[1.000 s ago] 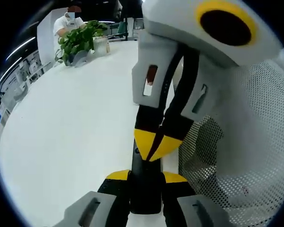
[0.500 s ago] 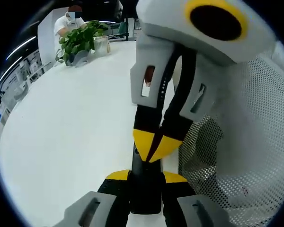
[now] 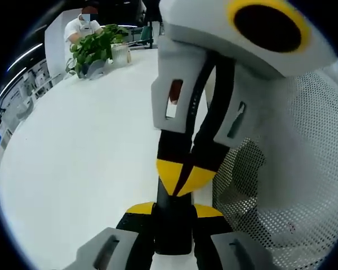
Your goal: Press the specified remote control buttons in sequence, fully releasing each button before pressing the next.
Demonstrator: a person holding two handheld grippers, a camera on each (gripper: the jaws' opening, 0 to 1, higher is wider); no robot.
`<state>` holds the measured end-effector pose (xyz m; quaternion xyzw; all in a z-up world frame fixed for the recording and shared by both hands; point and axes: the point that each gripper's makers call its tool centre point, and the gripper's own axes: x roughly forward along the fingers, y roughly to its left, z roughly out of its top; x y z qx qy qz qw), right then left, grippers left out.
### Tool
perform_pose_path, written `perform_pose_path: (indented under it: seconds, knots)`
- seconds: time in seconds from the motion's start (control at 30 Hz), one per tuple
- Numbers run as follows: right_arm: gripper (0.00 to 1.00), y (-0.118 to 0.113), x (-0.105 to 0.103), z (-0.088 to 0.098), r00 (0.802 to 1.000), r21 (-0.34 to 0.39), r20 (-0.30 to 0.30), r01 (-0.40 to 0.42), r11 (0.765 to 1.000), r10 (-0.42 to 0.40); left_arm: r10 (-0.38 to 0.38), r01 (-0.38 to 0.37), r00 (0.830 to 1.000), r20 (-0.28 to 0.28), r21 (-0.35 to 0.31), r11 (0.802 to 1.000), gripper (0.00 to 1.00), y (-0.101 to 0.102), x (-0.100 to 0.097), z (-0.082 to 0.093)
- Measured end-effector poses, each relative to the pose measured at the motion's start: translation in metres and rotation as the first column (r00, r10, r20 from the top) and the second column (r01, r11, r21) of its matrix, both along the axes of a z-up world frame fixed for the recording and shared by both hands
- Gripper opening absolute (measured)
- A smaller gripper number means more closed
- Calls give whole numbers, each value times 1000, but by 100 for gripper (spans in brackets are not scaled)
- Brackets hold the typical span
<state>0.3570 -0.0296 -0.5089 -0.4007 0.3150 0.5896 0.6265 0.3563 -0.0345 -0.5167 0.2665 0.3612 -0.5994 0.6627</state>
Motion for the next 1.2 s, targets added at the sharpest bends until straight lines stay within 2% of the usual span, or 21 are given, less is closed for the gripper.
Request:
perform_pose_path:
  seconds: [0.07,0.13,0.17,0.33,0.67,0.73,0.87,1.2]
  knots:
    - [0,0,1,0,1000,-2,-12,10,1000,-10,0,0,1000,0,0,1000,24,0,0,0]
    - [0,0,1,-1,995,-2,-61,75,997,-75,0,0,1000,-2,-1,1000,24,0,0,0]
    - [0,0,2,-1,995,-5,-63,81,997,-81,2,-2,1000,-4,-2,1000,24,0,0,0]
    - [0,1,0,-1,997,-29,-44,57,998,-58,1,-1,1000,-6,-2,1000,24,0,-1,0]
    - [0,1,1,-1,997,-18,-53,57,998,-58,5,-5,1000,-9,-5,1000,24,0,0,0]
    - [0,2,0,0,1000,-24,-18,9,1000,-10,5,-5,1000,-9,-6,1000,24,0,0,0]
    - [0,4,-1,0,1000,-23,2,-8,1000,8,5,-5,1000,-10,-6,1000,24,0,0,0]
    - [0,6,0,0,1000,-10,-31,0,1000,-1,6,-6,1000,-11,-9,1000,24,0,0,0]
